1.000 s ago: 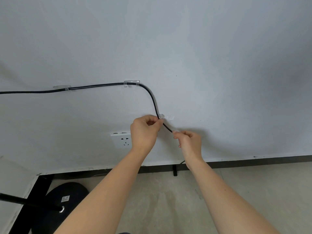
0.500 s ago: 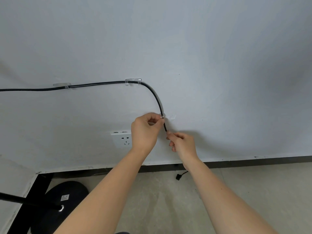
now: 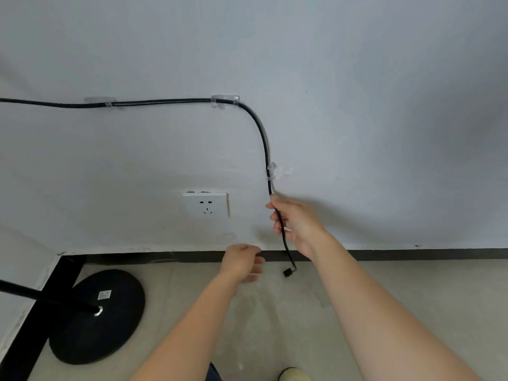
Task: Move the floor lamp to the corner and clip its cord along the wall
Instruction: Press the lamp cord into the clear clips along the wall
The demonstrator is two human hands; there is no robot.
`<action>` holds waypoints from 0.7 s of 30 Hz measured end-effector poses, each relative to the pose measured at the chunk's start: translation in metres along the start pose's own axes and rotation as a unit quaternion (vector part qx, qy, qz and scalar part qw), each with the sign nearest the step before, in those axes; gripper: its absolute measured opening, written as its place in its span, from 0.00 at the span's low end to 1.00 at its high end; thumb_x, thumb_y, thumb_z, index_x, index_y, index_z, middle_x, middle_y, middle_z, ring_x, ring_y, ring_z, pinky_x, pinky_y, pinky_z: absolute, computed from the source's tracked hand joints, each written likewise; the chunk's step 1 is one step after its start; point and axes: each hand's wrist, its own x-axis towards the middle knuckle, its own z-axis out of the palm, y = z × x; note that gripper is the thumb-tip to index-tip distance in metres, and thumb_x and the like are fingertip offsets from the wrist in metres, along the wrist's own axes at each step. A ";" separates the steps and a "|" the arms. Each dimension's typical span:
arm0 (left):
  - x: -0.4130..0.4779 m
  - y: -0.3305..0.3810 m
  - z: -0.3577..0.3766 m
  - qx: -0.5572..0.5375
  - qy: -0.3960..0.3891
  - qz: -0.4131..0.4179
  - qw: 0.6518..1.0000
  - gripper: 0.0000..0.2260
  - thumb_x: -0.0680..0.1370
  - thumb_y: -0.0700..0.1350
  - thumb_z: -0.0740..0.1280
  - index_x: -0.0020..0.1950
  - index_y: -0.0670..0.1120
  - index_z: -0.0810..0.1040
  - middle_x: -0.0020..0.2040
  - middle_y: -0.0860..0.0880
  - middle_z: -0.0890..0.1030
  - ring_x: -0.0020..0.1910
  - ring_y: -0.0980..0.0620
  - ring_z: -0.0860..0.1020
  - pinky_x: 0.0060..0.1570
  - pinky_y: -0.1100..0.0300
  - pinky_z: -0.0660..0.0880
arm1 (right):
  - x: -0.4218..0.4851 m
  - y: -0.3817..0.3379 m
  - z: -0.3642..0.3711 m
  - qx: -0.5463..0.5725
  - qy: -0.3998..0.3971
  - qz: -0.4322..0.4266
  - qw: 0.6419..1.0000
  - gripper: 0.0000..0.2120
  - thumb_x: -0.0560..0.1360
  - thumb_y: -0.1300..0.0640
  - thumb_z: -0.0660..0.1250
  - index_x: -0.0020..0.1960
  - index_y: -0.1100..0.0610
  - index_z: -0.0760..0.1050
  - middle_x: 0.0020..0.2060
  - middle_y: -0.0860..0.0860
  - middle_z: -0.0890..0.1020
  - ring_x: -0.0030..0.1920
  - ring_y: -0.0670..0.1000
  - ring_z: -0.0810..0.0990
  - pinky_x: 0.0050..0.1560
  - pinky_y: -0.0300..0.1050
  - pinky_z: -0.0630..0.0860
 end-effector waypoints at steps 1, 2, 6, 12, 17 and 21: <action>-0.001 -0.007 0.007 -0.022 -0.022 -0.045 0.998 0.09 0.79 0.46 0.62 0.54 0.44 0.77 0.42 0.45 0.83 0.36 0.48 0.81 0.34 0.58 0.79 | -0.001 0.001 0.000 0.002 -0.006 0.008 1.000 0.10 0.73 0.52 0.71 0.40 0.58 0.81 0.27 0.51 0.76 0.26 0.48 0.72 0.31 0.40 0.72; 0.000 -0.014 0.015 -0.045 -0.043 -0.081 0.995 0.09 0.79 0.47 0.61 0.54 0.43 0.76 0.43 0.44 0.83 0.36 0.48 0.82 0.32 0.58 0.80 | -0.001 0.001 0.000 0.006 -0.011 0.015 1.000 0.10 0.73 0.52 0.71 0.41 0.58 0.81 0.26 0.50 0.76 0.26 0.47 0.72 0.31 0.39 0.73; 0.008 -0.029 0.040 -0.156 -0.114 -0.155 0.969 0.11 0.79 0.48 0.62 0.52 0.41 0.74 0.44 0.40 0.82 0.38 0.47 0.82 0.31 0.57 0.80 | -0.001 0.004 -0.001 0.016 -0.027 0.031 0.999 0.10 0.74 0.50 0.70 0.42 0.57 0.80 0.27 0.49 0.76 0.27 0.46 0.72 0.30 0.37 0.75; 0.015 -0.037 0.051 -0.312 -0.105 -0.198 0.923 0.02 0.75 0.33 0.66 0.44 0.34 0.76 0.40 0.38 0.80 0.28 0.51 0.80 0.26 0.62 0.80 | 0.000 0.007 -0.007 0.037 -0.042 0.048 0.997 0.10 0.73 0.49 0.70 0.42 0.56 0.81 0.26 0.48 0.76 0.25 0.45 0.73 0.31 0.38 0.76; 0.009 -0.043 0.039 -0.377 -0.092 -0.208 0.898 0.04 0.73 0.30 0.67 0.39 0.35 0.75 0.35 0.40 0.79 0.32 0.49 0.79 0.26 0.61 0.79 | -0.001 0.008 -0.012 0.049 -0.047 0.047 0.997 0.09 0.70 0.51 0.73 0.44 0.55 0.80 0.26 0.47 0.76 0.24 0.45 0.73 0.30 0.39 0.76; 0.006 -0.048 0.019 -0.400 -0.055 -0.181 0.897 0.05 0.73 0.28 0.66 0.39 0.35 0.75 0.33 0.39 0.79 0.30 0.48 0.80 0.26 0.62 0.79 | -0.004 0.009 -0.017 0.020 -0.038 0.012 0.999 0.09 0.67 0.57 0.76 0.45 0.54 0.80 0.32 0.48 0.80 0.30 0.46 0.76 0.39 0.41 0.78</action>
